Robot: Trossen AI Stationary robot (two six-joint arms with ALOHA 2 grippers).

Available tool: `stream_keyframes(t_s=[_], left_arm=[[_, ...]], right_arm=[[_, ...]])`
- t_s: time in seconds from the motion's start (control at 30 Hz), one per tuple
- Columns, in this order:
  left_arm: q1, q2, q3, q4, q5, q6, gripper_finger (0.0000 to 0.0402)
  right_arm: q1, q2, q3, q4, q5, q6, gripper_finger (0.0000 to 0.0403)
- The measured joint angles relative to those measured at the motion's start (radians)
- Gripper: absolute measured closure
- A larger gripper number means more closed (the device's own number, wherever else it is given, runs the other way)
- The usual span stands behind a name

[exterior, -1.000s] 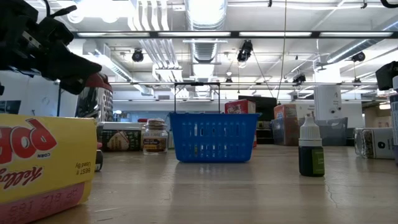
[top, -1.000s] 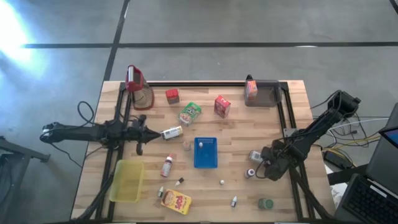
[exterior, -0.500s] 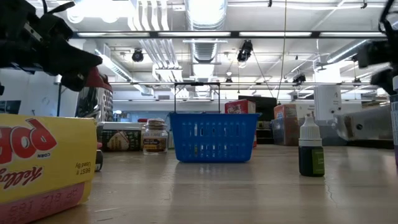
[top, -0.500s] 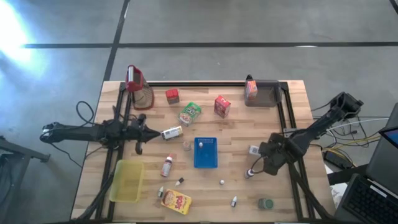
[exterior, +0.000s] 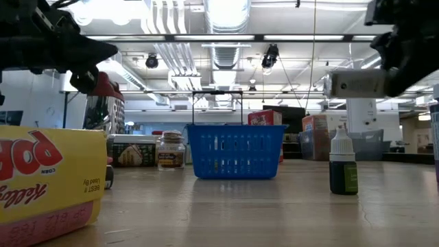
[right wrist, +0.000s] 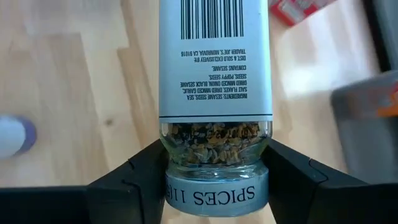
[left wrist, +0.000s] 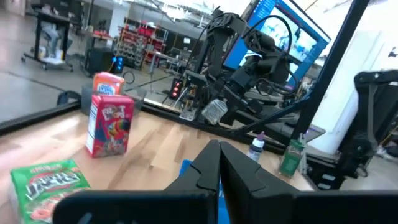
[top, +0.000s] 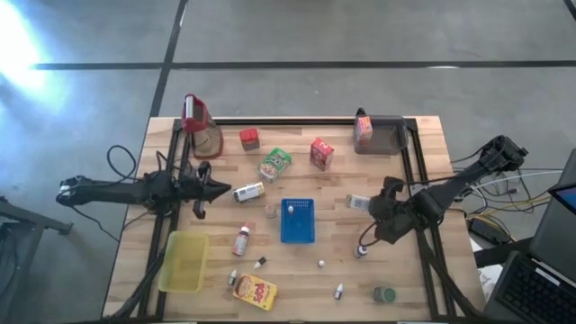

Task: Pick & Place Kitchen Items
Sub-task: Put the white seasoning bottle into the yellow bin

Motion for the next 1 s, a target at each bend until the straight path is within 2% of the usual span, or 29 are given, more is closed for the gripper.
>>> stream_keyframes(t_s=[0.27,0.53,0.8,1.0], left_arm=[[0.0,0.097,0.002,0.133,-0.01,-0.156,0.0388],[0.0,0.236,0.065,0.17,-0.009,-0.173,0.0372],[-0.002,0.436,0.195,0.216,0.003,-0.188,0.0373],[-0.003,0.627,0.308,0.207,0.008,-0.195,0.0371]], right_arm=[[-0.03,0.0,0.04,0.021,0.159,-0.166,0.0199],[-0.03,0.0,0.051,0.154,0.243,-0.373,0.0203],[-0.03,0.017,0.046,0.294,0.323,-0.59,0.0202],[-0.029,0.079,0.045,0.403,0.359,-0.77,0.0201]])
